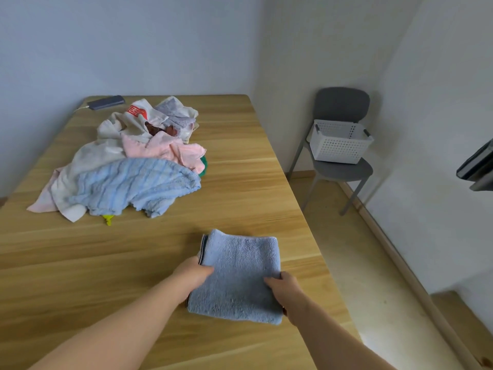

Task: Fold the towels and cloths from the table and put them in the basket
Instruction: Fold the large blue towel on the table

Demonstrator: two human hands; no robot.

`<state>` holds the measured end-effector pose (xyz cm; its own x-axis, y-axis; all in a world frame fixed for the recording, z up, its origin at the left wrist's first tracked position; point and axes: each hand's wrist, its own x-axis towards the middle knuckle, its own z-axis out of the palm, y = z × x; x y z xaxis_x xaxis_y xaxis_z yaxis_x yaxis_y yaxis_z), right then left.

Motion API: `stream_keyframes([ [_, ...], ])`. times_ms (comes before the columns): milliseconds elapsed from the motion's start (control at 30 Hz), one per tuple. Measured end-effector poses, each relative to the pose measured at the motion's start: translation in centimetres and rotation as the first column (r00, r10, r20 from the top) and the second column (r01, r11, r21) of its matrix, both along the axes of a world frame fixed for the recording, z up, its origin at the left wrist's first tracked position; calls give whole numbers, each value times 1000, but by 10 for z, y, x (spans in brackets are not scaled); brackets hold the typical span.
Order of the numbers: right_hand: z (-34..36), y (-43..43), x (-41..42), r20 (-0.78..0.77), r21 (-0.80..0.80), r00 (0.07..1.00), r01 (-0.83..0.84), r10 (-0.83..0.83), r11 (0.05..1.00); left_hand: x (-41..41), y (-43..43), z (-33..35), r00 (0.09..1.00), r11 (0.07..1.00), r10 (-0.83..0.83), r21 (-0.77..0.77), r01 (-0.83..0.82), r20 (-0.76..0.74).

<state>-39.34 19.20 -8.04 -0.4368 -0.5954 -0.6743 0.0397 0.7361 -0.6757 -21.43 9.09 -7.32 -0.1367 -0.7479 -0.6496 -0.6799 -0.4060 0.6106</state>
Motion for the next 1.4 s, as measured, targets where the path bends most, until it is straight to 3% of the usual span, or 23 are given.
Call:
stream_keyframes([
  [67, -3, -2, 0, -90, 20, 996, 5, -3, 1000, -1, 1, -1, 988, 999, -27, -37, 33, 151],
  [167, -3, -9, -2, -199, 49, 980, 11, -1, 999, -10, -3, 9, 997, 996, 79, 46, -78, -19],
  [267, 4, -12, -6, -14, -46, 989, 143, -144, 989, -18, -6, 20, 960, 981, 166, 132, -139, -227],
  [400, 18, -11, -12, 256, -78, 945, 232, -206, 969, -21, -12, 30, 922, 956, 200, 270, -110, -332],
  [600, 29, -17, -20, 297, -162, 917, 322, -266, 933, -21, -25, 30, 854, 939, 311, 277, -206, -416],
  [733, 34, -19, -18, 208, -202, 950, 276, -234, 940, -20, -28, 30, 912, 958, 250, 222, -183, -325],
  [967, 17, -18, -10, 179, -198, 942, 316, -283, 928, -17, -50, -10, 935, 877, 277, 455, -152, -222],
  [1100, 20, -24, -14, 298, -180, 878, 436, -374, 882, -32, -47, 35, 913, 906, 285, 393, -157, -293],
  [1200, 31, -25, -23, 349, -79, 875, 386, -337, 919, -42, -59, 38, 893, 927, 266, 350, -134, -362],
  [1400, 47, -25, -59, 346, -283, 856, 485, -384, 827, -86, -64, 55, 818, 982, 137, 182, -40, -558],
])
